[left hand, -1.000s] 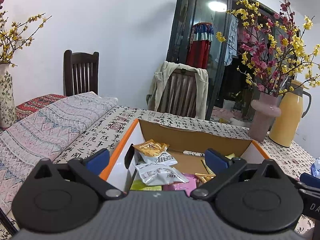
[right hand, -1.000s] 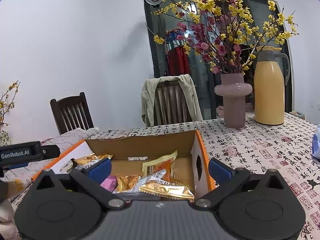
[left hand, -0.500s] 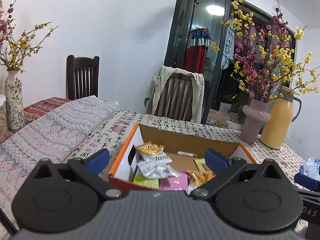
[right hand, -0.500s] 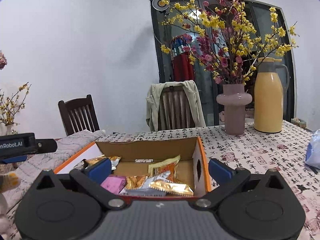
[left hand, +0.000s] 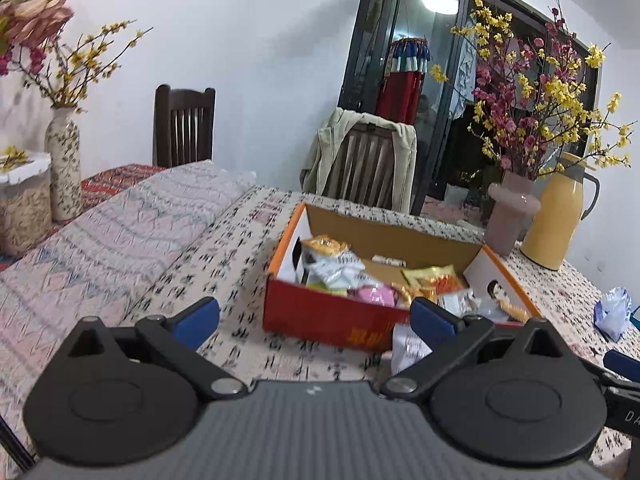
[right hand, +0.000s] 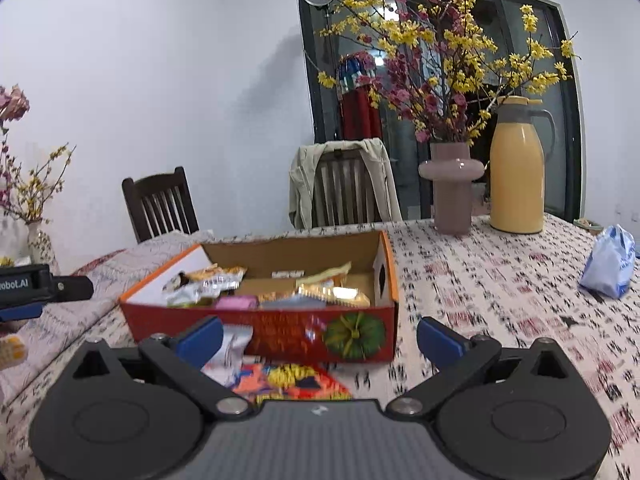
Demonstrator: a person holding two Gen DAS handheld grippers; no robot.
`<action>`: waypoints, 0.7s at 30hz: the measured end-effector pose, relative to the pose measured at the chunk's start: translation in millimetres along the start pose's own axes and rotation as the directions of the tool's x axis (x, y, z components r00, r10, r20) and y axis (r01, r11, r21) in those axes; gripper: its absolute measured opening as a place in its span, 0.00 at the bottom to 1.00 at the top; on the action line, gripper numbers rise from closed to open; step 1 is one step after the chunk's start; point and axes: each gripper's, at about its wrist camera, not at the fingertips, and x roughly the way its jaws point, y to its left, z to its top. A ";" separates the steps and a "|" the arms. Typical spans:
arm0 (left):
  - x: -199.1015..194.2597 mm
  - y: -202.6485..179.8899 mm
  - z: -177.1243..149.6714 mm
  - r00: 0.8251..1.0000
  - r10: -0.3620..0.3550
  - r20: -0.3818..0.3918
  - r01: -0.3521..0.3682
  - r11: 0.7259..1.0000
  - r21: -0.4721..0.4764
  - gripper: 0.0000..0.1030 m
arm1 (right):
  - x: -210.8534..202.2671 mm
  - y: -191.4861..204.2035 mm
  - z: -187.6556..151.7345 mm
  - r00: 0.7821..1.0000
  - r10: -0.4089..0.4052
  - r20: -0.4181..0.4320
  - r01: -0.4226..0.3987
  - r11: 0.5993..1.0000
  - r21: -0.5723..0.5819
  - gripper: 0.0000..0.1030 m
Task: Organize snacks
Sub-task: 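Withdraw both grippers from the box toward the snack pile, then grasp the lime-green packet on the pile with the right gripper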
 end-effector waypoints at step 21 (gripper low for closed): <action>-38.1 42.4 -47.6 0.995 0.015 -0.096 -0.016 1.000 -0.006 1.00 | -26.3 12.6 -62.4 0.988 0.024 -0.155 -0.018 0.999 0.041 1.00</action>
